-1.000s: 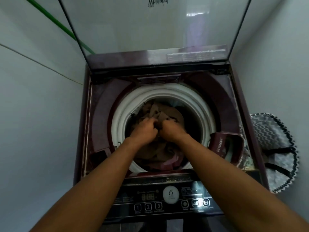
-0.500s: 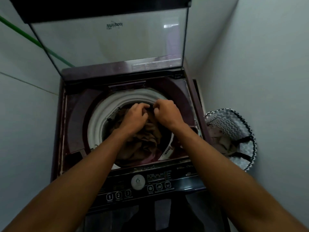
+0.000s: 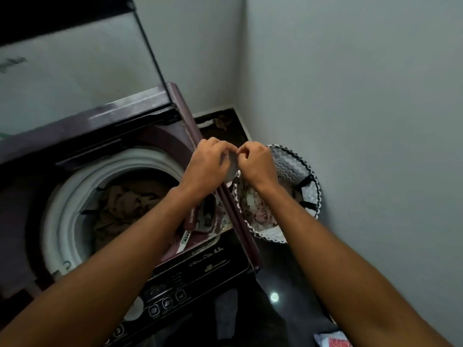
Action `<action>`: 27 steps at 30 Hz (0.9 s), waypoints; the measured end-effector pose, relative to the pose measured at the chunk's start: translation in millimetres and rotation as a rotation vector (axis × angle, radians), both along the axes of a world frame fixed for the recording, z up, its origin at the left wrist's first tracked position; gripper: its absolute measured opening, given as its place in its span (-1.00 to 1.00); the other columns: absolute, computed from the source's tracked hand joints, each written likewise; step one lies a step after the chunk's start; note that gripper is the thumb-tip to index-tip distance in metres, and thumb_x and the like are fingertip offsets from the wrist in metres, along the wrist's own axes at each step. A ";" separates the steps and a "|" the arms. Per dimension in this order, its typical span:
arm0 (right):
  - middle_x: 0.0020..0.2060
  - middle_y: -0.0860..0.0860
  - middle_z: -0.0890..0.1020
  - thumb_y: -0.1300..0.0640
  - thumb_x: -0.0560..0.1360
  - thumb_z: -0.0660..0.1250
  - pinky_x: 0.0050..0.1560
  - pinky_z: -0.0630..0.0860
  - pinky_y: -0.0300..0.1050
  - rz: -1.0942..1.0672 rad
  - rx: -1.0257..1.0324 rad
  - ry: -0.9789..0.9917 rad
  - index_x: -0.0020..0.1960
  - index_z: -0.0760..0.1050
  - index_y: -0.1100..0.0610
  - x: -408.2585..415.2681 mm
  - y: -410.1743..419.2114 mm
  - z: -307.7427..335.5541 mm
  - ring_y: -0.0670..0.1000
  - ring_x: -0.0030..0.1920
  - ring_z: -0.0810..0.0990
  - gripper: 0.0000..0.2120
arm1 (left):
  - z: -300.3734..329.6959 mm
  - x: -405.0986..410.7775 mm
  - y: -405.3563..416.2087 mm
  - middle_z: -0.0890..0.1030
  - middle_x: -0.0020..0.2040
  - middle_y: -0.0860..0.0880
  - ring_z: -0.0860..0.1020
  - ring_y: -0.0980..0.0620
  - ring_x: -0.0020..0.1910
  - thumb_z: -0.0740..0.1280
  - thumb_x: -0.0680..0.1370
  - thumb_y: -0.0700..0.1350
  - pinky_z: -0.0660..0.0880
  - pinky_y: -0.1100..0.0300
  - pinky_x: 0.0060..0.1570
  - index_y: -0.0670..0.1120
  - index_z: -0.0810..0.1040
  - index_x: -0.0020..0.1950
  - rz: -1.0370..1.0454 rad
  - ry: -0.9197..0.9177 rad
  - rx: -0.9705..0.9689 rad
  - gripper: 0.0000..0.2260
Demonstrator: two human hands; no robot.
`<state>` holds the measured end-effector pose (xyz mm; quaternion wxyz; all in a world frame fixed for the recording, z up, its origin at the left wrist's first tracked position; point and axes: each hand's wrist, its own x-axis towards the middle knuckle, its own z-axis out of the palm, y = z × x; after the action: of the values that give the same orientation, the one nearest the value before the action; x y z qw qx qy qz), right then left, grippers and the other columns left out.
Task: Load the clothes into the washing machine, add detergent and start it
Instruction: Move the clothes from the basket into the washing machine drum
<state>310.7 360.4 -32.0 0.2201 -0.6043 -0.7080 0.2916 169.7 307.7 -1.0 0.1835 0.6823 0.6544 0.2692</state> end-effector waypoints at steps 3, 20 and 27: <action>-0.14 0.08 0.66 0.18 0.48 0.25 -0.10 0.55 0.00 -0.077 -0.118 -0.036 -0.17 0.57 0.12 41.0 11.3 -24.7 0.09 -0.11 0.61 -0.86 | -8.8 33.9 22.7 0.55 -0.01 0.01 0.44 -0.02 0.02 0.27 0.53 -0.22 0.43 0.13 0.08 -0.01 0.64 0.13 -0.094 0.023 -0.069 -0.75; 0.07 0.17 0.64 0.16 0.49 0.27 0.12 0.51 -0.01 -0.405 -0.748 -0.097 0.03 0.62 0.15 173.3 43.6 -249.1 0.22 0.17 0.57 -0.80 | -203.2 164.8 95.3 0.55 0.08 -0.15 0.56 -0.18 0.00 0.27 0.57 -0.10 0.53 0.00 -0.02 -0.07 0.60 0.18 -0.133 -0.005 -0.794 -0.77; 0.41 0.25 0.41 -0.18 0.48 0.27 0.39 0.37 0.17 -0.594 -0.869 -0.120 0.50 0.26 0.22 169.2 58.8 -334.0 0.29 0.38 0.41 -0.27 | -259.3 176.2 100.4 0.38 0.32 -0.21 0.40 -0.25 0.28 0.23 0.61 -0.06 0.41 -0.10 0.30 -0.10 0.49 0.35 -0.104 0.066 -0.925 -0.67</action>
<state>480.0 419.2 -366.1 -0.0185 -0.8300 -0.3318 0.4481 345.8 408.1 -260.3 0.4608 0.5690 0.6761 -0.0822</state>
